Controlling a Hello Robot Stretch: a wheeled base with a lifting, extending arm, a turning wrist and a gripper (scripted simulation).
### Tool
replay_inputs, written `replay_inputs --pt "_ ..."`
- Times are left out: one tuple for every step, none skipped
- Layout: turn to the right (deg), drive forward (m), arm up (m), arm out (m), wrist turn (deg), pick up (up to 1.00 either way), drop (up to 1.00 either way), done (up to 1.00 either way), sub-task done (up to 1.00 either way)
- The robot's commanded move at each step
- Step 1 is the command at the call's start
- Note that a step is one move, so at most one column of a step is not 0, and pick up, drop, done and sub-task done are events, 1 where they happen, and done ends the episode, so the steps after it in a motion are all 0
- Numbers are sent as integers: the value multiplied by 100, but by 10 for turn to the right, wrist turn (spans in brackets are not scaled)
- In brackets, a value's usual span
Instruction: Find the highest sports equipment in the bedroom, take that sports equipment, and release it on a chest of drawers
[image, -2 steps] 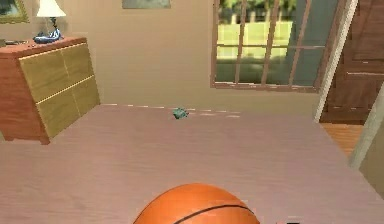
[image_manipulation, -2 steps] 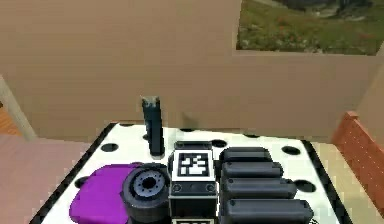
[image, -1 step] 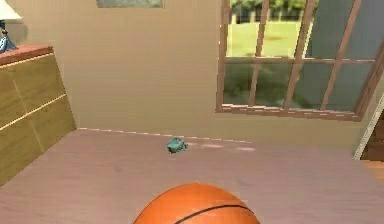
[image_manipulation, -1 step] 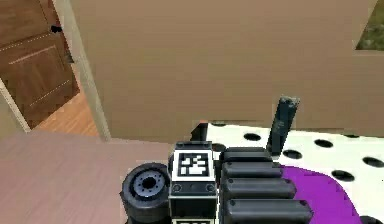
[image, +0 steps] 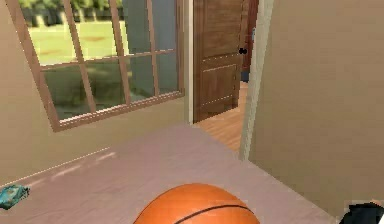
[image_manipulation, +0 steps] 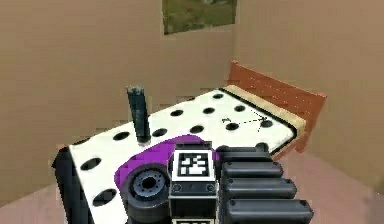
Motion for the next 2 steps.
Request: replay_inputs --pt "0 65 0 0 0 0 0 0 0" --pt "0 100 0 0 0 0 0 0 0"
